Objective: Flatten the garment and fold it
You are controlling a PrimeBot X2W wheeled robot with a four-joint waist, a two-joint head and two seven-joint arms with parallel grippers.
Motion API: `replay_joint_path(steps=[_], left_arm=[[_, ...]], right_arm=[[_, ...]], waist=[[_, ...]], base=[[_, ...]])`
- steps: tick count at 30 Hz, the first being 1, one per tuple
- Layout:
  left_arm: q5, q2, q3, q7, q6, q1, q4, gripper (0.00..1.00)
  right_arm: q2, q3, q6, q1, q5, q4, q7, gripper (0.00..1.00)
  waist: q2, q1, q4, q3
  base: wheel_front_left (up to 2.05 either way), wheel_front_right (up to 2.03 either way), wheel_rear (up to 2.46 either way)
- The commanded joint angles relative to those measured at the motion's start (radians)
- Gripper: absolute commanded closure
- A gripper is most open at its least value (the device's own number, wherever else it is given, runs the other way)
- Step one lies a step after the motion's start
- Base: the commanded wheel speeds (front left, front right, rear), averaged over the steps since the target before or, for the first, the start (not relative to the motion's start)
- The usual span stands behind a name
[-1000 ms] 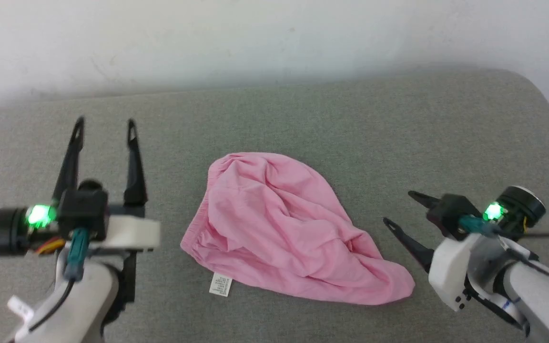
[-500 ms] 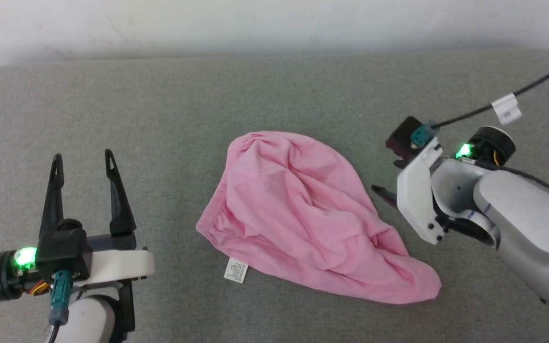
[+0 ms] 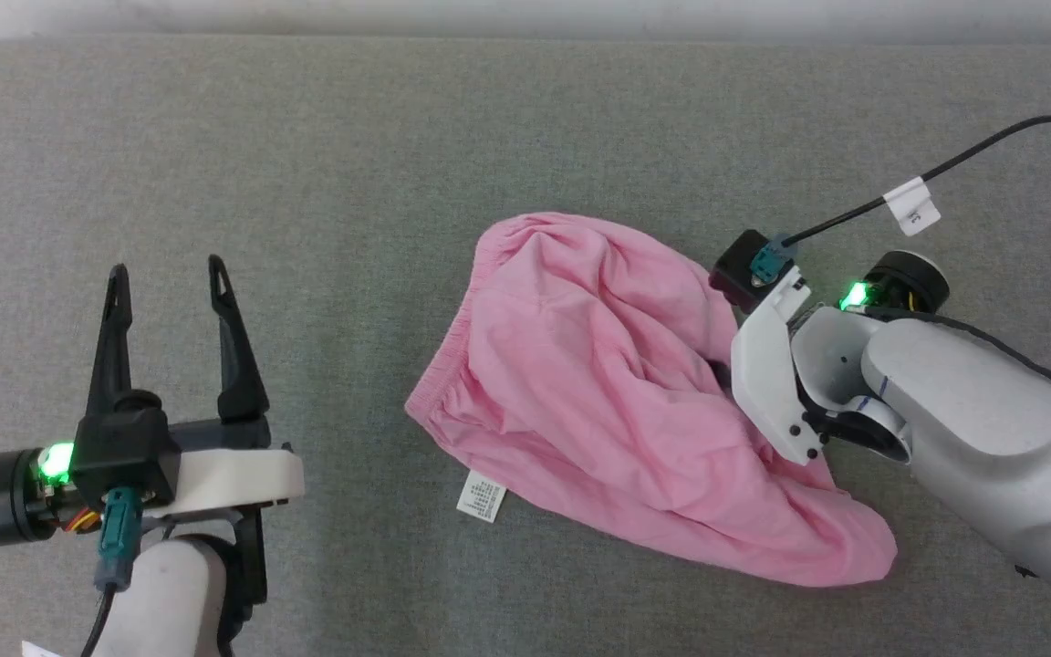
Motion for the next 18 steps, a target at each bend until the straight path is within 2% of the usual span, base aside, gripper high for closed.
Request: replay_joint_path(steps=[1,8,13,18], left_arm=[[0.022,-0.015,0.024,-0.005,-0.016,0.002,0.008,0.00],[0.052,-0.049,0.065,-0.005,-0.060,0.012,0.015,0.00],[0.070,-0.073,0.068,-0.005,-0.085,-0.019,0.001,0.00],[0.091,-0.113,0.052,-0.005,-0.115,-0.086,-0.015,0.00]], right_arm=[[0.004,0.056,-0.003,0.034,0.011,0.032,-0.013,1.00],[-0.048,0.054,-0.003,-0.140,0.017,0.013,-0.159,1.00],[-0.078,0.052,-0.003,-0.276,0.000,0.024,-0.178,1.00],[-0.103,0.050,-0.003,-0.437,-0.035,0.092,-0.187,1.00]], waist=[[0.0000,0.0001,-0.011,-0.013],[0.0000,0.0001,-0.028,-0.018],[0.0000,0.0001,-0.008,0.029],[0.0000,0.0001,0.047,0.120]], base=[[0.00,0.00,0.00],[0.00,0.00,0.00],[0.00,0.00,0.00],[0.00,0.00,0.00]])
